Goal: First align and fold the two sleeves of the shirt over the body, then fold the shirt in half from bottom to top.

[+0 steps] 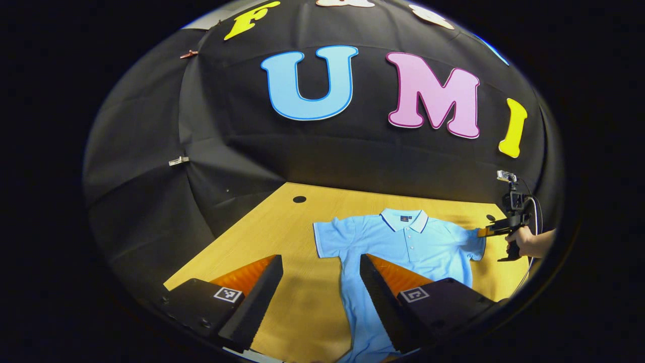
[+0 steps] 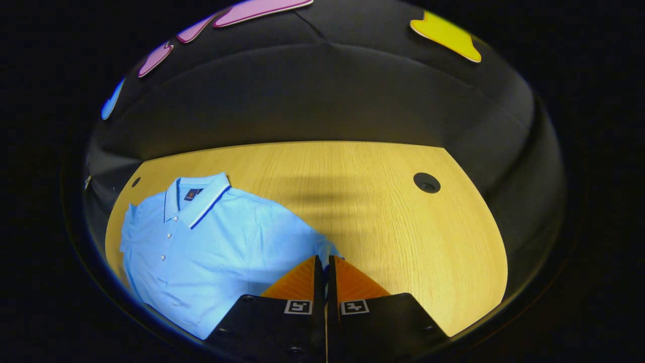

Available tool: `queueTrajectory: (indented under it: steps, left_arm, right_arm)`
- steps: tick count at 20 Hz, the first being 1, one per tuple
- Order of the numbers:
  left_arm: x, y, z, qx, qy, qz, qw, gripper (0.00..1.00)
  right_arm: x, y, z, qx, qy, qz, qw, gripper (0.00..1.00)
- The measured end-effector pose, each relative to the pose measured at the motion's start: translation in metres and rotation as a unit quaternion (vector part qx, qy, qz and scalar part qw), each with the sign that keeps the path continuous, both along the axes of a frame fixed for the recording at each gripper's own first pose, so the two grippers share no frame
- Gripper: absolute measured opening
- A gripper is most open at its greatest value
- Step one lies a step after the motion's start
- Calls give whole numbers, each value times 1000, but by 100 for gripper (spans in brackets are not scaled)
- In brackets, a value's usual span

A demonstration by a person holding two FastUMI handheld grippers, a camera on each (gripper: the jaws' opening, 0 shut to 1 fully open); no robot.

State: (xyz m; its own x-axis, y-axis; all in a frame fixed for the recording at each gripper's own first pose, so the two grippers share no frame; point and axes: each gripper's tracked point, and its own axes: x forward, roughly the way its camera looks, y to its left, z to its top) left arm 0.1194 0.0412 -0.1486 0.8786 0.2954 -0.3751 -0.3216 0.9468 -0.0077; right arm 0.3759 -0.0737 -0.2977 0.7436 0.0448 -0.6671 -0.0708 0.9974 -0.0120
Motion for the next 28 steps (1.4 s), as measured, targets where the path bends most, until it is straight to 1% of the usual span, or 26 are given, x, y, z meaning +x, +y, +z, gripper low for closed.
queueTrajectory:
  steps: [2, 4, 8, 12, 15, 18, 19, 20, 22, 24, 25, 26, 27, 28]
  left_arm:
    - [-4, 3, -3, 0, 1, 2, 1000, 98]
    - [-9, 5, -5, -1, 3, 4, 1000, 98]
    - [-19, 11, -9, -4, 2, 11, 1000, 98]
    - [-22, 16, -14, -8, -1, 22, 1000, 98]
    - [-37, 27, -19, -12, 1, 33, 999, 98]
    - [-39, 33, -29, -19, 3, 41, 999, 98]
    - [-37, 35, -31, -23, 2, 44, 999, 98]
    - [-36, 38, -37, -25, 3, 46, 999, 98]
    - [-29, 41, -47, -25, 9, 47, 999, 98]
    - [-17, 45, -59, -21, 17, 41, 999, 98]
    - [-10, 47, -63, -19, 19, 37, 999, 98]
    - [-3, 48, -66, -18, 20, 33, 999, 98]
    - [6, 50, -67, -19, 18, 29, 999, 98]
    - [16, 51, -69, -21, 17, 26, 999, 98]
  right_arm:
    - [4, 15, 15, -5, -15, 16, 1000, 6]
    - [7, 38, 27, 0, -24, 31, 999, 6]
    - [8, 85, 35, 13, -26, 56, 998, 5]
    - [3, 137, 30, 10, -26, 95, 995, 6]
    - [-7, 171, 18, 6, -16, 123, 992, 6]
    - [-18, 203, 6, 6, -8, 153, 988, 6]
    - [-23, 213, 4, 6, -5, 163, 987, 10]
    - [-27, 221, 3, 7, -5, 173, 985, 11]
    - [-43, 243, -4, 18, 5, 198, 980, 16]
    - [-60, 261, -14, 33, 19, 218, 975, 26]
    - [-71, 270, -19, 42, 27, 229, 972, 33]
    - [-80, 275, -23, 45, 31, 238, 970, 32]
    - [-88, 276, -23, 46, 32, 243, 968, 52]
    - [-94, 275, -21, 49, 27, 245, 968, 63]
